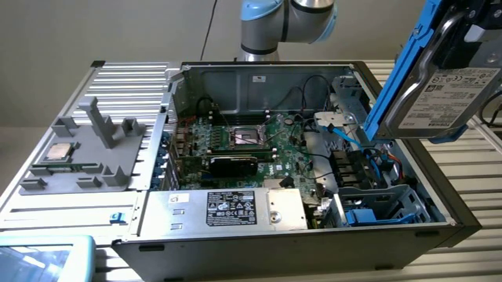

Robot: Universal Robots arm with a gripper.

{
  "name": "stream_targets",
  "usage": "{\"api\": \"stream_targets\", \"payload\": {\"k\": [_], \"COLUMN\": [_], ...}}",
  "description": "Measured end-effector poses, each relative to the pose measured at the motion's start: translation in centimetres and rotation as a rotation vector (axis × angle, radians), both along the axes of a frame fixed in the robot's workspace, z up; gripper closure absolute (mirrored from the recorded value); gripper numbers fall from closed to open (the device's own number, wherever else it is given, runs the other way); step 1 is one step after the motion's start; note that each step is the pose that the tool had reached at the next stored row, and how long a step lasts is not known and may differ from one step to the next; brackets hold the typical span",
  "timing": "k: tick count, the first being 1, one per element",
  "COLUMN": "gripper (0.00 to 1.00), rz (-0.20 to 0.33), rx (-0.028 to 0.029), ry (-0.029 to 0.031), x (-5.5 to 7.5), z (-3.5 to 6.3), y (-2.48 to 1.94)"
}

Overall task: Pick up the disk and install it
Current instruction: 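Insert the disk into the insertion slot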

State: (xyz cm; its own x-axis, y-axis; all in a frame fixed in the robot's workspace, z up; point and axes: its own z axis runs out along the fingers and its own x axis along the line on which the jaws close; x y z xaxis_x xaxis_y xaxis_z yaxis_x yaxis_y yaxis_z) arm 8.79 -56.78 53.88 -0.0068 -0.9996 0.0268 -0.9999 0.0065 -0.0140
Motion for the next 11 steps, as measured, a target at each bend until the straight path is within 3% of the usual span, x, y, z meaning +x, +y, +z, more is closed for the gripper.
{"api": "stream_targets", "payload": {"k": [2, 11], "gripper": [0.63, 0.63], "rz": [0.0, -0.009], "rx": [-0.0062, -0.0059], "ry": [0.0, 0.0024], "x": [0.0, 0.0], "z": [-0.17, -1.62], "y": [0.0, -0.24]}}
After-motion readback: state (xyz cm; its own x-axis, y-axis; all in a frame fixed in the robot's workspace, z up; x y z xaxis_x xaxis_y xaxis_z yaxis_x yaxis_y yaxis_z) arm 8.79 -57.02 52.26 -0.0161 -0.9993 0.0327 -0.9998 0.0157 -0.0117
